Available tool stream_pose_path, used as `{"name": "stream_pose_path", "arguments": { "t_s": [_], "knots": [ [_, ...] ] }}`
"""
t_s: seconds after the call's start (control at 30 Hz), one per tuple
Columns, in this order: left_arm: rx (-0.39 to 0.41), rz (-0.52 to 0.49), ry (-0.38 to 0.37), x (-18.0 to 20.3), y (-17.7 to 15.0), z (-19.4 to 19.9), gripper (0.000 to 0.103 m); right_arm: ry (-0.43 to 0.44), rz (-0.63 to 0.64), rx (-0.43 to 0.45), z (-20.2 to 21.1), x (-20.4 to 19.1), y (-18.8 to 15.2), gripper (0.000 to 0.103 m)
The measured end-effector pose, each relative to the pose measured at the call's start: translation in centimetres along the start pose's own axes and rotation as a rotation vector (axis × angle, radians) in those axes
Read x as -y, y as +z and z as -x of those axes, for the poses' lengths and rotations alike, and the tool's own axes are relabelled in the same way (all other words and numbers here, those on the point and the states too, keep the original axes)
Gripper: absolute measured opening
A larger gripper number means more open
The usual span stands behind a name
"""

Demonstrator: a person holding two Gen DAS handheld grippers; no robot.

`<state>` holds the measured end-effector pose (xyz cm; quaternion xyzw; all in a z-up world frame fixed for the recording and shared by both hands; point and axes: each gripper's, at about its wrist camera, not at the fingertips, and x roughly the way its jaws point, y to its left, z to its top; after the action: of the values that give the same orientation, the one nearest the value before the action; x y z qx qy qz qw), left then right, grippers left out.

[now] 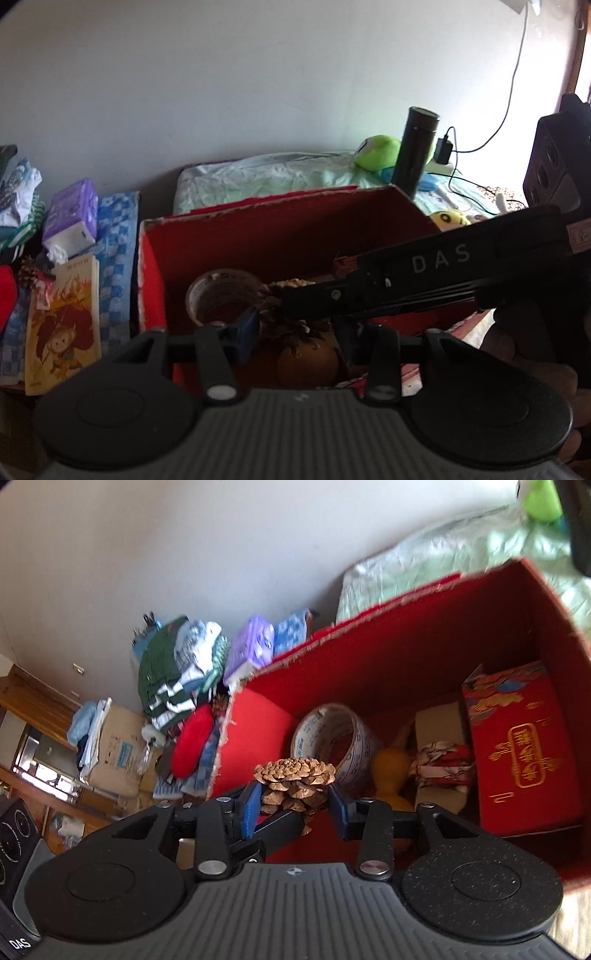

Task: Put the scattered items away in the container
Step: 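Lift the pine cone with the right gripper and carry it over the box, then lower the pine cone into the box beside the gourd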

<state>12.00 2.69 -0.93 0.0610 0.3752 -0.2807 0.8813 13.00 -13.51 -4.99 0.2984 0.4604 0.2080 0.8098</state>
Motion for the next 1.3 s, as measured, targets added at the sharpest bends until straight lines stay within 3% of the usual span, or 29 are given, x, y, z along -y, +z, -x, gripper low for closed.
{"name": "stream_pose_path", "arguments": {
  "t_s": [0.27, 0.37, 0.77, 1.0, 1.3],
  "knots": [
    [-0.154, 0.081, 0.063, -1.6, -0.2, -4.2, 0.041, -0.033, -0.062, -0.21, -4.2, 1.4, 1.8, 0.043],
    [-0.167, 0.05, 0.113, -1.0, -0.3, -4.8, 0.042, -0.048, -0.036, -0.254, -4.8, 1.2, 2.4, 0.043],
    [-0.217, 0.059, 0.147, -0.7, -0.6, -6.3, 0.039, -0.056, -0.011, -0.359, -6.5, 2.2, 3.0, 0.049],
    [-0.226, 0.089, 0.131, -1.0, -0.9, -6.8, 0.039, -0.018, -0.07, -0.283, -5.4, 3.6, 2.7, 0.052],
    [-0.222, 0.138, 0.1, -1.3, -1.3, -6.3, 0.038, 0.002, -0.054, -0.178, -4.2, 3.9, 2.7, 0.051]
  ]
}}
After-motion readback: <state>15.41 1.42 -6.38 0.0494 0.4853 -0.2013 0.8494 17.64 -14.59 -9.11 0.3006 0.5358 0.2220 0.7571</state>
